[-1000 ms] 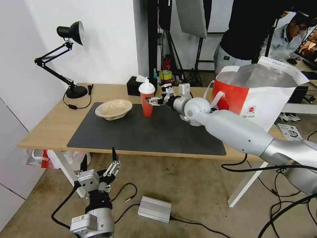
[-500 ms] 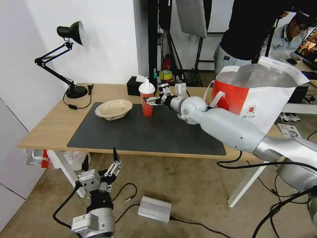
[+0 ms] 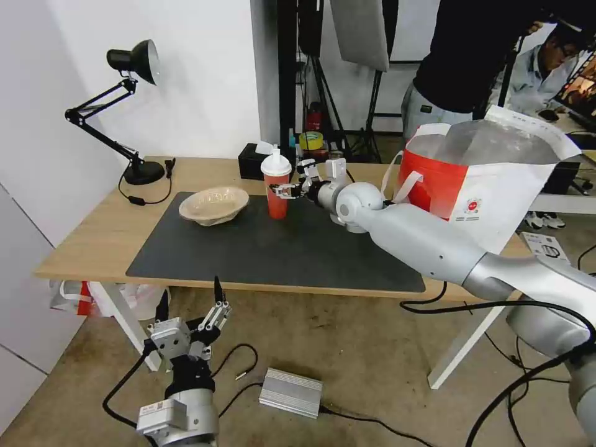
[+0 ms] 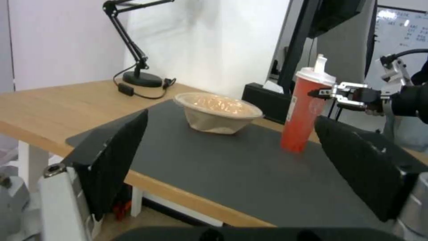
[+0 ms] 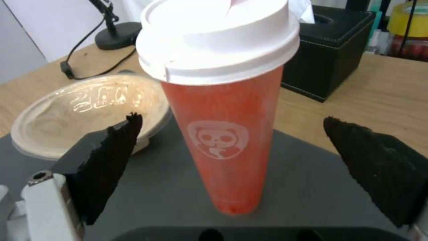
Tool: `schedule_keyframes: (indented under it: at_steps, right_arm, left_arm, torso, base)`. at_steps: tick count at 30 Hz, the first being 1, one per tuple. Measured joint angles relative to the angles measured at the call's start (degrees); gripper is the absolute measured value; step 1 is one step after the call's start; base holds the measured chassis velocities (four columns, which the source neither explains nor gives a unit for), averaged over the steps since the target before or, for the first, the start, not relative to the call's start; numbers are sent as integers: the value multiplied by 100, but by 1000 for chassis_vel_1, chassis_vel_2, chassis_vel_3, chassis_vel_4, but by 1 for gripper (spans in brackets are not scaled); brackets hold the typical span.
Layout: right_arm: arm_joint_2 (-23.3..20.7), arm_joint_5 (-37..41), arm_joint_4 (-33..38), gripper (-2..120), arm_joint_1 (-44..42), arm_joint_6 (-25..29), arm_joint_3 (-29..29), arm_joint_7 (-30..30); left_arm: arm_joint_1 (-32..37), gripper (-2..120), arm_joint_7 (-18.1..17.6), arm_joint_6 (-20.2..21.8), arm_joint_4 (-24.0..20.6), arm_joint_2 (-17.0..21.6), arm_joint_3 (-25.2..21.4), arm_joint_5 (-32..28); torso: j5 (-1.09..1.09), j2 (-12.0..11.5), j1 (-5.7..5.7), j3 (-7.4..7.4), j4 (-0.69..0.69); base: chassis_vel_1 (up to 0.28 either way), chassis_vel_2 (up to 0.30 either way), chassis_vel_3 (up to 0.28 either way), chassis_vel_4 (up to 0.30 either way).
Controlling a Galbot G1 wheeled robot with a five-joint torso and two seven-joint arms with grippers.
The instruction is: Pick up the trash from the table and place it into the takeout bag.
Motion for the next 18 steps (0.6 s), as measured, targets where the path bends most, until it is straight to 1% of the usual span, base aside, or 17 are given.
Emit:
schedule_keyframes:
  at_steps: [18]
  right_arm:
    - [122,-31,-256,100,86,1,-7,-130]
  left_arm:
    - [26,100,0,-22,-26,-33,12,27]
  torso:
    - [0,0,0,0,0]
  base:
    - [0,0,0,0]
